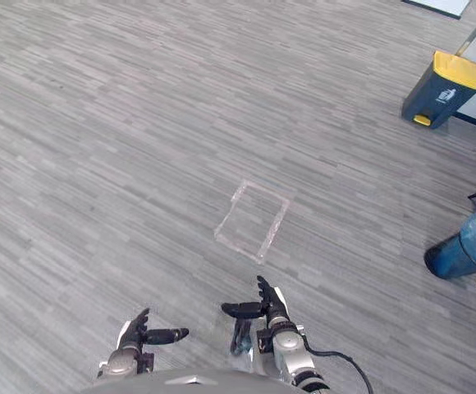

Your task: Organize the slippers on the shoe rack

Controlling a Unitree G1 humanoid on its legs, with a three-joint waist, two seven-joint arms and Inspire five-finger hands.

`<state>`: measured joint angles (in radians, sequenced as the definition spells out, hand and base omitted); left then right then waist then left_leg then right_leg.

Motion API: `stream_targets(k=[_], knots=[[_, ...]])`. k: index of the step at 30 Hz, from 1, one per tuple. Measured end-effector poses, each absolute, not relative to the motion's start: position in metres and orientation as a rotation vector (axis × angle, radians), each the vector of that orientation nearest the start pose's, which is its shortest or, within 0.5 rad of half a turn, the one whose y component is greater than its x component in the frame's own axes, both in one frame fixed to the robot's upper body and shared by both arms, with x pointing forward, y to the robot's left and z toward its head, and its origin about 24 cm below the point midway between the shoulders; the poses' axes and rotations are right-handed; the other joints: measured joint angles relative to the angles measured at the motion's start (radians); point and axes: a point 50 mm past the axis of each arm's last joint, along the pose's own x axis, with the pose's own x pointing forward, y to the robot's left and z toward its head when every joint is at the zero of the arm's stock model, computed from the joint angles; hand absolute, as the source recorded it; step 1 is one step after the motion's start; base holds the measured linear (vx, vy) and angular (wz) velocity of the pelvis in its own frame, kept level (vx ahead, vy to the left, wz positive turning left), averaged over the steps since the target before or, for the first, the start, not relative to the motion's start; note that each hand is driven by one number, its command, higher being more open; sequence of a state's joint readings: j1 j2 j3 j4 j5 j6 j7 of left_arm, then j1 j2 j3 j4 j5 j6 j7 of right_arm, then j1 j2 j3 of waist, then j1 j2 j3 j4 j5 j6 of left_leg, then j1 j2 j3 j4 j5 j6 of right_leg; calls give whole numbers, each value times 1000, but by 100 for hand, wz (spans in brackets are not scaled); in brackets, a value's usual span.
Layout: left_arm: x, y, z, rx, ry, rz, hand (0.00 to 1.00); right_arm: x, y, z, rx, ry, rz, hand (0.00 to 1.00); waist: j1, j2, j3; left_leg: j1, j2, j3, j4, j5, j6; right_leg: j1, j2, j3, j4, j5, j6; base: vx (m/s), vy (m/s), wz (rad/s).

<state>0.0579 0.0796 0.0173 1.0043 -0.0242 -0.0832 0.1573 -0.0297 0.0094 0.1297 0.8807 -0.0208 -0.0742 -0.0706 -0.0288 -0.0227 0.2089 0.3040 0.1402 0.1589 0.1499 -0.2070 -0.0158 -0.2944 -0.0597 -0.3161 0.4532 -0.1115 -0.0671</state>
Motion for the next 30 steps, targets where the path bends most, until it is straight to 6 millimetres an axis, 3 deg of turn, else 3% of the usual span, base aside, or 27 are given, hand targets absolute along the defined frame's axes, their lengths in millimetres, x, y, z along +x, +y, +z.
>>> stream_targets(k=[1,2,3,4,5,6,7,9,11,13,14,15,17,19,20,21,22,23,24,26,28,30], knots=[[120,186,-152,117,971,202,100,174,-129,-127,-88,782,59,100,-6,7,-4,-12,3,-29,79,30,-44,17,0,4,20,-44,-5,543,-198,-20],[123,185,-151,114,965,198,100,168,-131,-130,-84,803,49,100,-13,16,1,-74,17,-81,272,59,-78,77,5,-5,-7,-72,-1,520,-182,7],[125,183,-150,108,957,197,100,165,-133,-129,-80,806,40,100,-15,21,3,-133,31,-110,412,102,-138,118,14,-11,-33,-79,2,421,-129,18],[129,184,-147,82,928,225,100,162,-134,-129,-78,800,34,100,-12,33,0,-266,74,-140,713,127,-226,194,40,-17,-90,-88,-1,404,-90,8],[132,185,-144,69,906,243,100,160,-134,-128,-72,800,29,100,-5,37,1,-338,104,-123,856,108,-227,246,57,-15,-120,-95,-5,397,-49,-12],[135,187,-142,64,886,254,100,158,-131,-129,-60,803,27,100,5,31,-3,-407,130,-82,936,71,-183,303,70,-1,-159,-101,-7,391,-36,-21],[135,187,-141,64,883,255,100,158,-130,-129,-56,804,27,100,6,29,-4,-419,133,-73,939,61,-174,313,71,1,-168,-101,-7,385,-16,-42],[139,189,-139,62,861,266,100,160,-127,-128,-28,803,16,100,26,17,-11,-511,121,1,742,-42,-87,403,69,77,-241,-96,2,487,65,-79],[139,191,-139,67,865,271,100,163,-126,-129,-23,810,7,100,29,15,-10,-531,87,-27,540,-55,-78,428,51,132,-254,-95,4,411,175,-96],[140,192,-138,71,861,275,100,159,-131,-132,-13,832,-33,100,32,1,1,-538,26,-114,268,10,-77,478,0,180,-267,-104,47,459,304,-93],[138,191,-139,72,866,279,100,155,-136,-134,-18,844,-49,100,32,9,-4,-533,17,-145,166,83,-77,495,-11,194,-270,-122,80,445,333,-78],[136,191,-140,75,876,282,100,147,-144,-138,-37,872,-63,100,36,17,-12,-524,11,-153,159,196,-93,514,-21,226,-273,-143,117,516,394,-55],[137,203,-140,105,878,302,100,142,-139,-143,-30,919,-58,100,26,-30,-23,-533,-30,-130,221,135,-67,512,-73,245,-264,-130,127,320,254,-29],[131,203,-143,96,909,302,100,139,-142,-144,-25,926,-74,100,26,-24,-24,-526,-40,-101,314,33,-39,492,-98,282,-158,-119,137,385,342,-28],[130,203,-144,92,916,304,100,140,-143,-144,-24,927,-77,100,27,-22,-25,-514,-42,-87,327,11,-31,474,-106,298,-103,-119,138,412,355,-48],[128,202,-145,92,924,306,100,140,-145,-145,-32,932,-76,100,28,-22,-24,-465,-46,-49,326,-25,-14,414,-134,321,56,-96,171,323,287,-88],[124,203,-146,98,934,309,100,145,-142,-144,-48,928,-55,100,30,-10,-17,-394,-50,11,295,-50,6,305,-175,320,284,-25,172,319,278,-89],[124,203,-146,102,936,309,100,147,-141,-144,-51,925,-49,100,29,-9,-16,-378,-51,24,287,-53,9,287,-182,315,326,-26,168,309,245,-90],[121,204,-147,114,948,300,100,150,-139,-143,-54,915,-32,100,23,-3,-12,-325,-52,51,255,-58,17,228,-204,267,434,-57,131,258,160,-53],[118,202,-150,134,969,277,100,155,-136,-141,-73,902,-8,100,11,15,-11,-245,-42,71,184,-58,17,174,-203,144,479,-123,89,361,112,-45],[114,201,-151,132,982,270,100,161,-133,-138,-85,877,13,100,9,24,-13,-157,-18,108,99,-56,13,94,-152,-19,342,-165,72,414,15,-33],[112,200,-152,130,994,267,100,163,-134,-137,-88,864,14,100,4,21,-14,-119,-12,128,60,-57,5,68,-121,-118,159,-145,74,311,-50,-18]])
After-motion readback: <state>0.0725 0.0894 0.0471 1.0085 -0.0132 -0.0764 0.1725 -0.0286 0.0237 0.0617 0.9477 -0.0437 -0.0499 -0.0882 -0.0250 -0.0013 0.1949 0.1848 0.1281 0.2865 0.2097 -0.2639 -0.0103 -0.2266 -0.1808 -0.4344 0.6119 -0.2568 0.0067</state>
